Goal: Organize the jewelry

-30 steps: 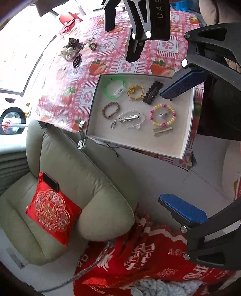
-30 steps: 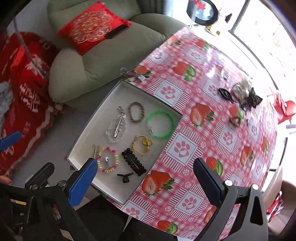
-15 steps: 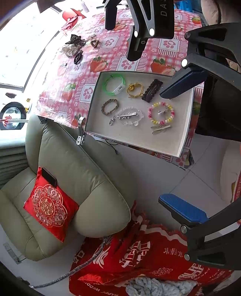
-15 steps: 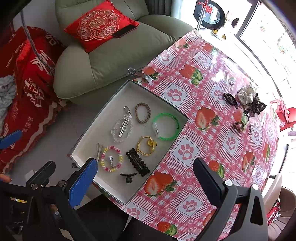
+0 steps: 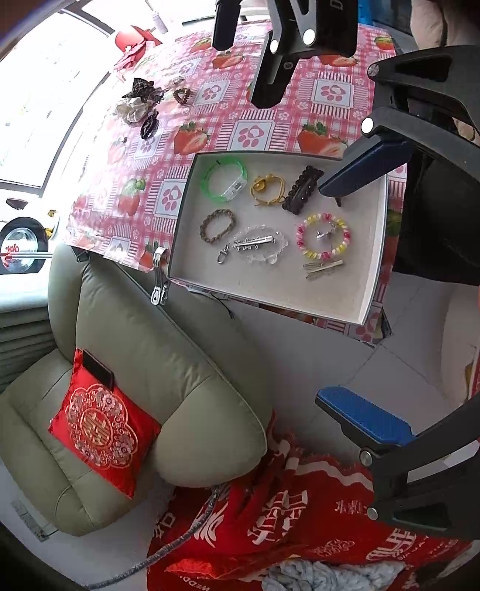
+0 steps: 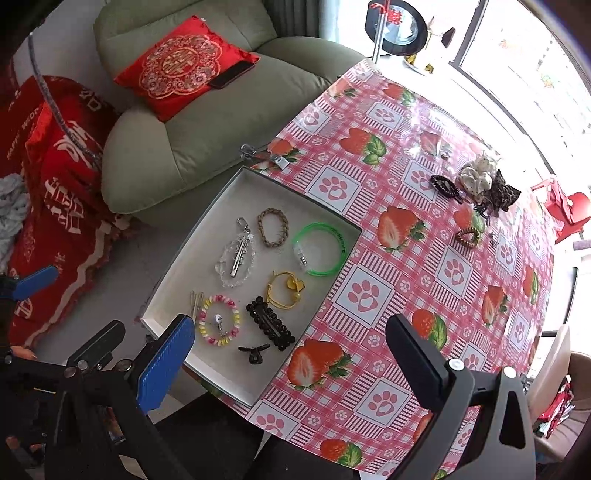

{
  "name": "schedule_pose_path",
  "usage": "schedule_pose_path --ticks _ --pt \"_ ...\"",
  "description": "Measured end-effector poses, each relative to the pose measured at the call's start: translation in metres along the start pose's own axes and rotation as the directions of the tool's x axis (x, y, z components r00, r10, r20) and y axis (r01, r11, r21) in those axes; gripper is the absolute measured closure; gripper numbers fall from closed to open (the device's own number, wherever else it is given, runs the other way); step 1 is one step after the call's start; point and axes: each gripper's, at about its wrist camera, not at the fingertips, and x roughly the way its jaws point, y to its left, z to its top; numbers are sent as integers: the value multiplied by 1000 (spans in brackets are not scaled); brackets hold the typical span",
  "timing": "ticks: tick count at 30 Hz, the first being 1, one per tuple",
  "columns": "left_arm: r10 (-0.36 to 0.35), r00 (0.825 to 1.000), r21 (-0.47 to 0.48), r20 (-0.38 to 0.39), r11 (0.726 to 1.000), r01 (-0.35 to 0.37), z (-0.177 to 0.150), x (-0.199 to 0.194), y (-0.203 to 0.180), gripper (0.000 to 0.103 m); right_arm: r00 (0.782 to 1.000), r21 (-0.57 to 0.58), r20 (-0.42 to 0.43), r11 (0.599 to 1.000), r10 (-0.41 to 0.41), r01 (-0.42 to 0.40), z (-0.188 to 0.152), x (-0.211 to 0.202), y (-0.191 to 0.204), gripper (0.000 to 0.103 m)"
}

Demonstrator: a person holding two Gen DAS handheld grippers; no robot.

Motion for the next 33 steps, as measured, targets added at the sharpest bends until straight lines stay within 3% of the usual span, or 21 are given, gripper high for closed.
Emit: schedule_pose_path --ticks 14,33 --pt "-7 1000 54 -8 999 7 9 10 -7 0 999 95 19 995 -32 30 -9 -3 -20 0" --pt "-5 1000 78 -11 997 6 7 13 -11 0 999 118 27 992 -37 34 -19 -7 -19 0"
